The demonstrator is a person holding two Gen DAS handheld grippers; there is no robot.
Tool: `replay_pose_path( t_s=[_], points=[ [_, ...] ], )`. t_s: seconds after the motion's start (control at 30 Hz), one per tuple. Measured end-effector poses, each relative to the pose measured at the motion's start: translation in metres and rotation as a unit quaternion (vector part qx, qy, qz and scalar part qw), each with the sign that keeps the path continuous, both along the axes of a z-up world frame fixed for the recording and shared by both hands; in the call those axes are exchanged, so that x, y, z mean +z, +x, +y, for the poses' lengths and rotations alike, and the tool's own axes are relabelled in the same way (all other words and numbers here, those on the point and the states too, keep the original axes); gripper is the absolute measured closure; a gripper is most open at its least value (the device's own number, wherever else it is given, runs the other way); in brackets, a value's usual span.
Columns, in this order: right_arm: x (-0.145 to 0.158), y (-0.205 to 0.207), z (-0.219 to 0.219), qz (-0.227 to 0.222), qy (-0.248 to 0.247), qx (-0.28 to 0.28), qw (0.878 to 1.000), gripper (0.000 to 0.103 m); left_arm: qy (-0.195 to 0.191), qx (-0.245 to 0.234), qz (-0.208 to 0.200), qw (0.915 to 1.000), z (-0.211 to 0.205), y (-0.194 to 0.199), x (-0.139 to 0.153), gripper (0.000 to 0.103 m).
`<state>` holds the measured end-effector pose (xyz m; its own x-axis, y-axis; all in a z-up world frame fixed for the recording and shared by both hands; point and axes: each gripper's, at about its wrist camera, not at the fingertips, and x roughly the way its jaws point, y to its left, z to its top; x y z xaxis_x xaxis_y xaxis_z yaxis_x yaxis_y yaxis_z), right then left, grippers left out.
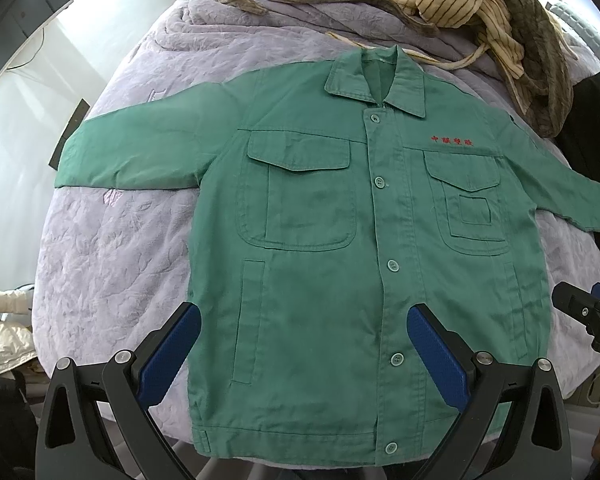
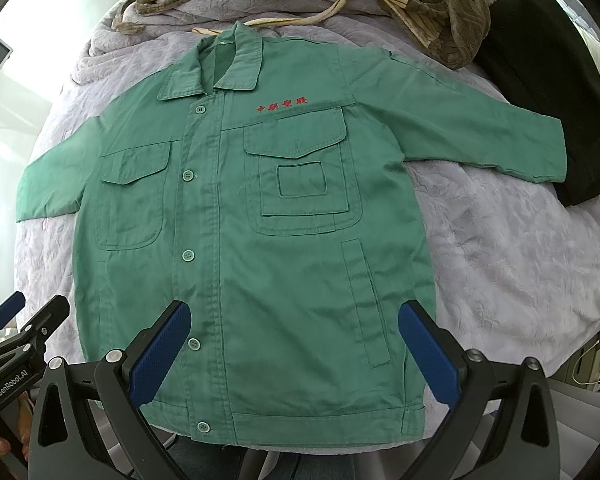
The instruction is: Fold large clothes
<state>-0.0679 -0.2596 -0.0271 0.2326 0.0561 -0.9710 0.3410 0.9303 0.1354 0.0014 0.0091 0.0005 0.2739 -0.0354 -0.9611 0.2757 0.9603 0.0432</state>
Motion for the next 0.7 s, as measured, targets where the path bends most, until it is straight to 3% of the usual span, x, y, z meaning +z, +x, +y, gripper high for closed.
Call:
replay_pose_path(
  t_s=[0.7],
  points=[
    [0.0000, -0.0012, 0.0008, 0.000, 0.000, -0.001, 1.000, 0.000, 0.000, 0.000, 0.001, 1.0000, 0.0000, -0.0003, 0.0001, 0.000]
  ],
)
